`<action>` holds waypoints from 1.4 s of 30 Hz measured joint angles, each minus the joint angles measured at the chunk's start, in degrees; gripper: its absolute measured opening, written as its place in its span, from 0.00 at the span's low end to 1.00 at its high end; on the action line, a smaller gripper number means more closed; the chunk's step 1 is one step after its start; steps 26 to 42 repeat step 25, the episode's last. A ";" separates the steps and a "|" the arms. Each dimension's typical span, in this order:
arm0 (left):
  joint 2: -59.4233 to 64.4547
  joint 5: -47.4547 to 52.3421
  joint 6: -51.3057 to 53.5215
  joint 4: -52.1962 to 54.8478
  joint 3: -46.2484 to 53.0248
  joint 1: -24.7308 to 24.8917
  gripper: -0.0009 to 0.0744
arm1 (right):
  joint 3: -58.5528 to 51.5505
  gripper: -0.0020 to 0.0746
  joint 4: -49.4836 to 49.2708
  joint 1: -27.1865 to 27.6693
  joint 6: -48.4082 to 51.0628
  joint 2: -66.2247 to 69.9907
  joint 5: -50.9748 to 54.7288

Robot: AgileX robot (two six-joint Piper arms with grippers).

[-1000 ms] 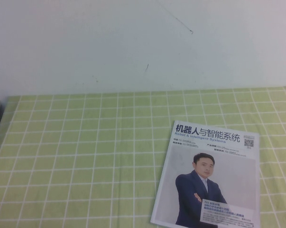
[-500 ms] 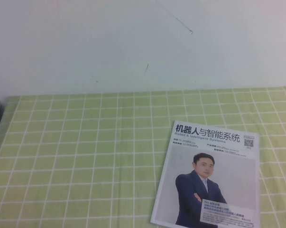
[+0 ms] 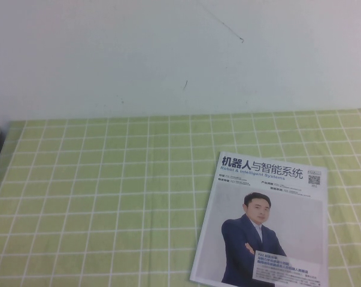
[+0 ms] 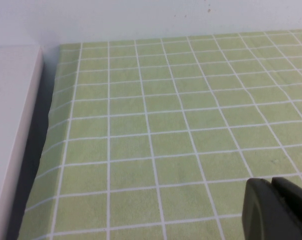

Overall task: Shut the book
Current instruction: 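Close the open booklet and leave it lying on the table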

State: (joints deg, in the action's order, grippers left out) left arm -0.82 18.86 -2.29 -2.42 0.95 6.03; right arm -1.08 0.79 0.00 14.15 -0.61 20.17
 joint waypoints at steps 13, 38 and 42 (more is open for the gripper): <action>0.00 0.00 0.00 0.00 0.00 0.00 0.01 | 0.00 0.02 -0.13 1.25 -2.18 0.00 0.00; 0.00 0.00 0.00 0.00 0.00 0.00 0.01 | 0.00 0.02 -0.13 1.25 -2.18 0.00 -0.10; 0.00 0.00 0.00 0.00 0.00 0.00 0.01 | 0.00 0.02 -0.13 1.25 -2.18 0.00 -0.10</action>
